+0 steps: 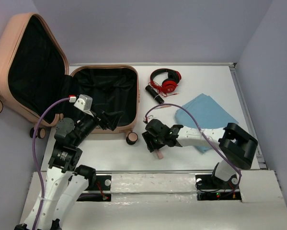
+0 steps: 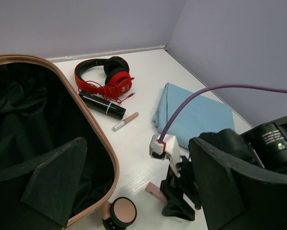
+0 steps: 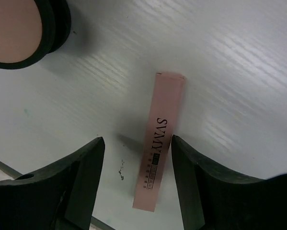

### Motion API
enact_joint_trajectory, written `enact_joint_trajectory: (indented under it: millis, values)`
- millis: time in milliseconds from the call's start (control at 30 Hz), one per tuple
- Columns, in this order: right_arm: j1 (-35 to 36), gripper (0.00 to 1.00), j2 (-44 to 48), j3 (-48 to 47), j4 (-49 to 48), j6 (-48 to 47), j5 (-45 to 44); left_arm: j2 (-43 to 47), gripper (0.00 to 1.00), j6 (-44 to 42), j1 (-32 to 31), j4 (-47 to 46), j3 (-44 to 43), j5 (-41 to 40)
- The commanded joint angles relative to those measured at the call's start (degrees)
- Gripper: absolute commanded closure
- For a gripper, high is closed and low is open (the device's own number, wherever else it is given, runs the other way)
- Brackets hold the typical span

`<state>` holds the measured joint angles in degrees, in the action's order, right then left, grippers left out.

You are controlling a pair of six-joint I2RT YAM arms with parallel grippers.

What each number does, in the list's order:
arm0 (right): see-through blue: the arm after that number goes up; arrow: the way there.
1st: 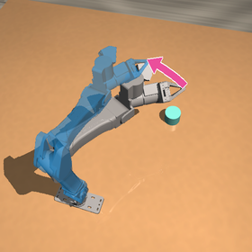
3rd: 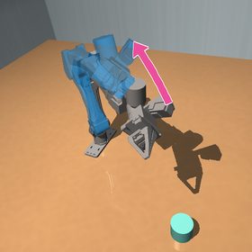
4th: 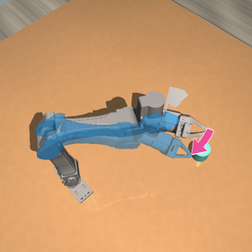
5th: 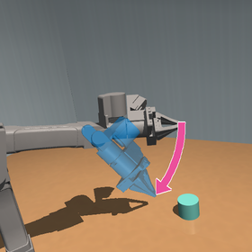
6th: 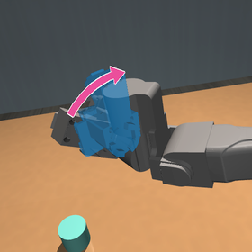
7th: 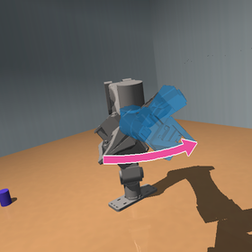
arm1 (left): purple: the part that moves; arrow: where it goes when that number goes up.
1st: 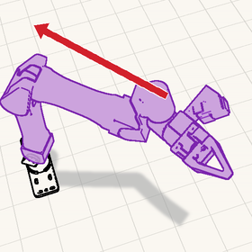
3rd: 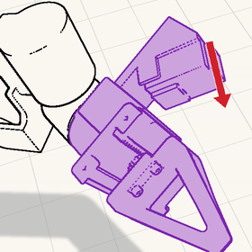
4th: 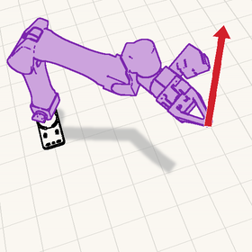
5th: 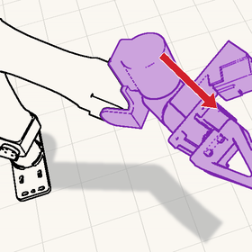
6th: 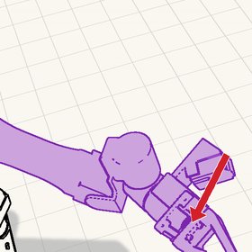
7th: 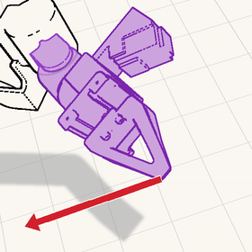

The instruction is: Pack the luggage

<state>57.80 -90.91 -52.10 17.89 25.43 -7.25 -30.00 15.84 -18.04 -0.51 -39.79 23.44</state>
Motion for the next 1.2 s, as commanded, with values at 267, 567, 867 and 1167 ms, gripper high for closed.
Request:
enact_joint_trajectory:
  millis: [267, 567, 867, 1167]
  values:
    - [1.35, 0.54, -4.45, -3.1, 0.65, 1.99, -8.31, 1.7, 0.01, -0.81, -0.59, -0.8, -0.2, -0.15]
    - [1.35, 0.73, 0.64, -6.42, 2.32, 0.86, -11.74, 1.79, 0.01, -0.81, -0.94, -0.63, -0.11, -0.59]
    - [-0.58, 0.76, -10.3, -37.68, -2.86, -9.35, -3.31, 3.1, 0.01, -0.81, -0.85, 4.02, -1.6, -12.35]
    - [-8.48, 0.3, -18.35, -50.77, -3.11, -4.6, 2.06, 6.35, 0.01, -0.81, -1.29, 6.84, -2.49, -20.19]
